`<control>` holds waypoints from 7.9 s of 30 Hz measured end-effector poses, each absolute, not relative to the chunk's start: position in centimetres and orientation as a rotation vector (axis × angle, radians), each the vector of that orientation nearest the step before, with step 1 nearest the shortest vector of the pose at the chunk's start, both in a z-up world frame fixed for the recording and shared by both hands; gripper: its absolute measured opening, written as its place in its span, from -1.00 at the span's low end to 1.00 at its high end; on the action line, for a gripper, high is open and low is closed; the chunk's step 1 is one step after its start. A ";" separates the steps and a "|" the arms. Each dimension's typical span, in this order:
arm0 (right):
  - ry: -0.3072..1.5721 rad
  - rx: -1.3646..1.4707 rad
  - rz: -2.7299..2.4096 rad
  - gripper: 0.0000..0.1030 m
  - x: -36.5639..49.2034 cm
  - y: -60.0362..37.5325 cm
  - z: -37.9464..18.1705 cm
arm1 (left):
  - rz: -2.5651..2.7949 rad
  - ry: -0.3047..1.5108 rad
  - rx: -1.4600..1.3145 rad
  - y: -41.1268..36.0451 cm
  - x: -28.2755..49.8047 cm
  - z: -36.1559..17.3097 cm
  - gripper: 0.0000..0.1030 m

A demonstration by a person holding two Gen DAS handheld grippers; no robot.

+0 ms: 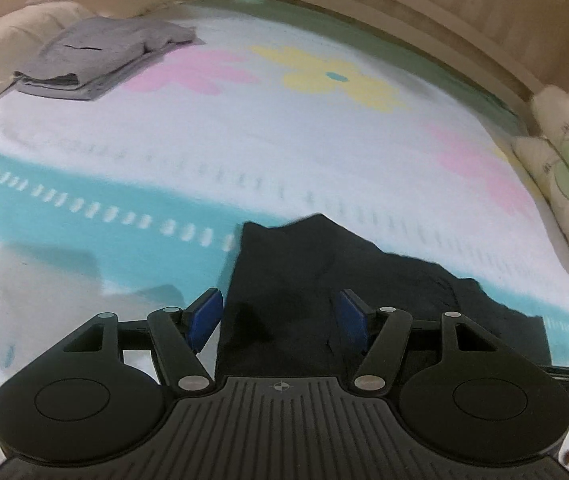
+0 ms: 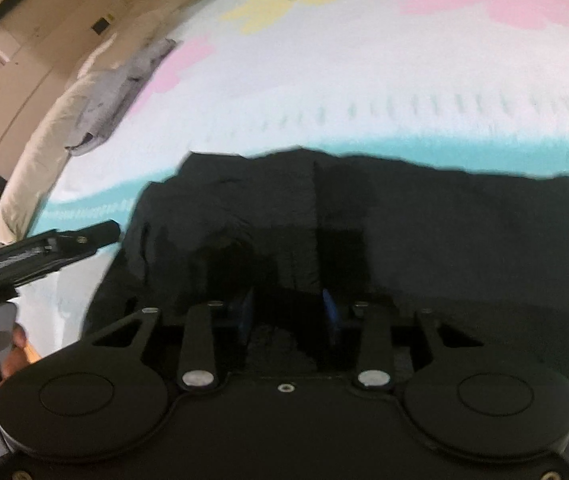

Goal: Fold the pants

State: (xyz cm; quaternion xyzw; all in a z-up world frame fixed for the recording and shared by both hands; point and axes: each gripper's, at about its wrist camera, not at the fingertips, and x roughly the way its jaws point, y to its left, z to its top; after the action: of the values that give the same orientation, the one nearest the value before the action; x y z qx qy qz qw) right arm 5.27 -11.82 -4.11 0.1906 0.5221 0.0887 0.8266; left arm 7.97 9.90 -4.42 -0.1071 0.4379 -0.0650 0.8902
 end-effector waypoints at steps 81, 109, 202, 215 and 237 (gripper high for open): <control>1.016 0.418 -0.154 0.84 -0.1 -22.6 -0.6 | -0.250 0.861 0.052 0.7 9.0 -5.6 0.62; 1.051 0.236 -0.066 1.00 1.4 -21.0 -5.8 | -0.350 1.035 0.032 1.8 7.9 -9.8 0.98; 0.933 0.188 -0.020 0.99 17.2 -21.7 -9.1 | -0.159 0.829 0.098 1.2 21.8 -11.9 0.88; 0.971 0.360 -0.104 0.99 14.1 -24.0 -4.2 | -0.089 0.800 0.050 1.6 15.4 -3.5 0.81; 0.911 0.202 -0.065 0.99 3.4 -16.6 3.3 | -0.100 0.714 0.138 -0.6 5.4 -0.7 0.83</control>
State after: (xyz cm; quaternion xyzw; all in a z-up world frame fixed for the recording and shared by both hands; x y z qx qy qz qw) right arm 3.42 -16.64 3.32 0.0974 0.4392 -0.0314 0.8925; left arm 5.41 -0.56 -0.67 0.0674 0.3490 -0.0487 0.9334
